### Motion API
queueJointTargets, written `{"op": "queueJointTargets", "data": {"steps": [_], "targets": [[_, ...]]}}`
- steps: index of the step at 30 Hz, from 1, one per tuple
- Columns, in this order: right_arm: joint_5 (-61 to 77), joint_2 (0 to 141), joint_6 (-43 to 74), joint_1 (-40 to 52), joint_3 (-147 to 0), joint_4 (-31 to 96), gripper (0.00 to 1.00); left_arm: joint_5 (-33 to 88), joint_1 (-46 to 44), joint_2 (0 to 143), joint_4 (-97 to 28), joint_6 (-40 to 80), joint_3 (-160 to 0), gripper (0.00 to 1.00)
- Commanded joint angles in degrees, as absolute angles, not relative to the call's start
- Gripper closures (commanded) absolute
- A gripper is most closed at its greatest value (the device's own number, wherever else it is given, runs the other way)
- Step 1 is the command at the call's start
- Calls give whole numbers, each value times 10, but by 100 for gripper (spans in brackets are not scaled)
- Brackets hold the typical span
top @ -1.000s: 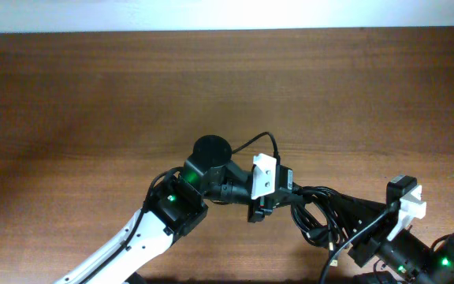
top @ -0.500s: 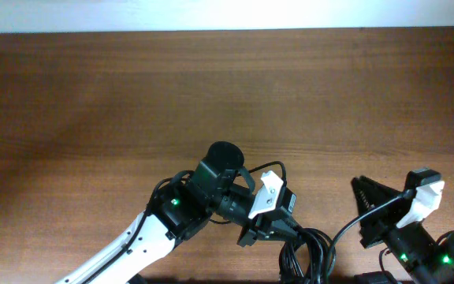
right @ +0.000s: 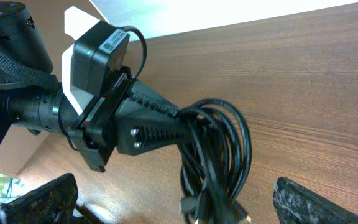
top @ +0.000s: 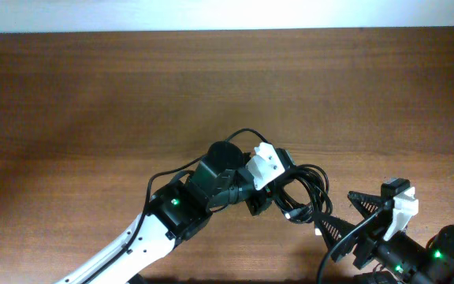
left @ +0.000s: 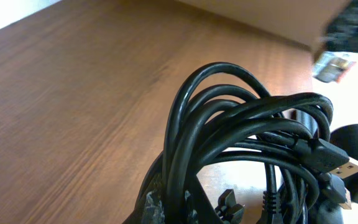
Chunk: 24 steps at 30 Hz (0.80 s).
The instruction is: Untangle cables
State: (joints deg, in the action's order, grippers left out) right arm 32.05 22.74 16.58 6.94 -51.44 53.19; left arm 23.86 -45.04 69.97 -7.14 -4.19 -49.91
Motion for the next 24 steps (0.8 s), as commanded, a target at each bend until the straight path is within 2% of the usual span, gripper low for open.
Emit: {"op": "queueJointTargets", "data": {"steps": [1,6,9,11,14,18,20,23,24], "targets": [[328,230,230,67,-517,532,0,176,-449,686,-68,12,-499,100],[328,230,243,67,-517,581,1,176,-434,633,-67,108,-499,100],[301,230,210,67,-517,581,1,263,-435,625,-58,109,-499,100],[296,230,210,67,-517,574,1,269,-435,625,-58,111,-499,100],[316,230,197,67,-517,563,1,340,-435,626,-30,111,-499,100],[329,230,197,67,-517,556,0,342,-477,634,-8,107,-499,100],[330,230,197,67,-517,555,11,342,-483,641,-5,107,-499,100],[330,230,197,67,-517,555,17,354,-484,648,16,107,-499,100],[330,230,197,67,-517,555,25,354,-489,648,23,107,-499,100]]}}
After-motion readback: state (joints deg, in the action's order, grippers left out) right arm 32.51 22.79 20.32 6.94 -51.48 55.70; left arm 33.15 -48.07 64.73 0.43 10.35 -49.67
